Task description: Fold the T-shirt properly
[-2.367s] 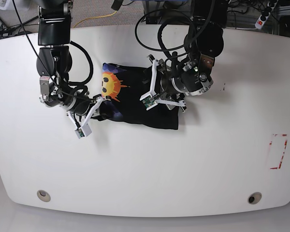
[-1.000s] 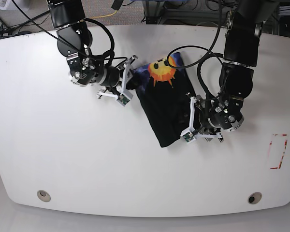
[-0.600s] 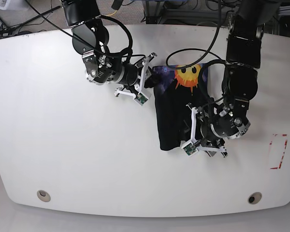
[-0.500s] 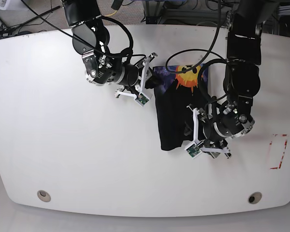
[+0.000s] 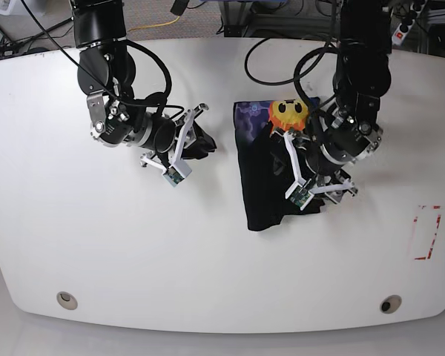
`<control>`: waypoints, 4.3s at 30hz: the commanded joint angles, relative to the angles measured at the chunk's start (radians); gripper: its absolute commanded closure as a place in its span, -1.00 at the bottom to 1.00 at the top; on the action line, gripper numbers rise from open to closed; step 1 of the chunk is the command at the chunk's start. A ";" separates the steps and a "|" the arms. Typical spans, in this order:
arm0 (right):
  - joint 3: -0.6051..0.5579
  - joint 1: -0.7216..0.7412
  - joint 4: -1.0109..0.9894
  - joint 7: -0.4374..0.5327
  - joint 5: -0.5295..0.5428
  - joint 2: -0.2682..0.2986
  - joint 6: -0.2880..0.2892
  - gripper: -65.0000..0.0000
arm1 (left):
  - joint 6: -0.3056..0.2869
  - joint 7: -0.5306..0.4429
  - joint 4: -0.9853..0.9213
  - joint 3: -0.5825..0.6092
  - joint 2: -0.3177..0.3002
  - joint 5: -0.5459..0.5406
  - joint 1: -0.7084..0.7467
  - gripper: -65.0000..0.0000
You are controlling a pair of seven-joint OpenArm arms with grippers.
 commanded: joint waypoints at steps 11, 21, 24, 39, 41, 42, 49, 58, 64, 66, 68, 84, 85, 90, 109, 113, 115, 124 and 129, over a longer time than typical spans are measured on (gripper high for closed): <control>0.097 0.016 -0.026 0.018 0.029 0.010 0.011 0.61 | 0.267 -0.141 -0.146 0.085 0.039 -0.011 0.102 -0.54; 0.169 0.018 -0.025 0.016 0.029 0.010 0.011 0.61 | 0.232 -0.179 -0.316 -0.119 -0.003 -0.009 0.100 -0.54; 0.202 0.019 -0.023 -0.014 0.029 0.010 0.011 0.61 | 0.134 -0.158 -0.344 -0.169 -0.092 -0.014 0.100 -0.53; 0.251 0.015 0.049 -0.025 0.024 0.063 0.011 0.62 | -0.144 -0.182 -0.560 -0.449 -0.504 -0.014 0.146 -0.53; 0.253 0.016 0.049 -0.025 0.023 0.065 0.011 0.62 | -0.175 -0.236 -0.640 -0.466 -0.531 -0.011 0.148 -0.53; 0.253 0.016 0.049 -0.023 0.023 0.065 0.011 0.62 | -0.181 -0.253 -0.668 -0.469 -0.537 -0.011 0.148 -0.53; 0.253 0.013 0.049 -0.022 0.026 0.088 0.011 0.62 | -0.193 -0.356 -0.854 -0.561 -0.574 -0.014 0.189 -0.45; 0.253 -0.016 0.066 -0.022 0.023 0.091 0.011 0.62 | -0.245 -0.360 -0.860 -0.686 -0.571 -0.017 0.258 -0.41; 0.253 -0.017 0.101 -0.020 0.021 0.091 0.011 0.62 | -0.254 -0.328 -0.746 -0.818 -0.556 -0.018 0.258 -0.41; 0.253 -0.019 0.104 -0.017 0.020 0.091 0.011 0.62 | -0.254 -0.287 -0.631 -0.847 -0.514 -0.015 0.257 -0.41; 0.255 -0.016 0.103 -0.002 0.016 0.092 0.011 0.62 | -0.254 -0.267 -0.537 -0.857 -0.487 -0.011 0.257 -0.41; 0.265 -0.217 0.012 0.793 -0.484 0.060 0.000 0.62 | 0.053 -0.729 -0.137 -0.543 -0.203 0.041 0.343 -0.27; 0.281 -0.243 -0.003 0.843 -0.498 0.054 0.000 0.62 | 0.059 -0.752 -0.122 -0.520 -0.183 0.066 0.358 -0.25; 0.371 -0.363 -0.025 0.952 -0.514 0.013 0.000 0.62 | 0.065 -0.785 -0.008 -0.486 -0.060 0.170 0.444 -0.24; 0.543 -0.909 0.133 0.955 -0.327 -0.061 0.009 0.62 | 0.065 -0.879 0.119 -0.538 0.247 0.178 0.975 -0.24; 0.541 -1.029 0.149 0.955 -0.324 -0.066 0.011 0.62 | 0.062 -0.893 0.116 -0.544 0.267 0.178 1.072 -0.24; 0.529 -1.072 0.149 0.955 -0.324 -0.078 0.011 0.62 | 0.060 -0.893 0.113 -0.543 0.267 0.178 1.109 -0.24; 0.406 -1.171 0.015 0.955 -0.335 -0.106 0.002 0.62 | 0.062 -0.893 -0.079 -0.471 0.191 0.180 1.168 -0.24; 0.348 -1.079 -0.146 0.955 -0.335 -0.099 -0.002 0.62 | 0.065 -0.893 -0.283 -0.459 0.171 0.181 1.055 -0.24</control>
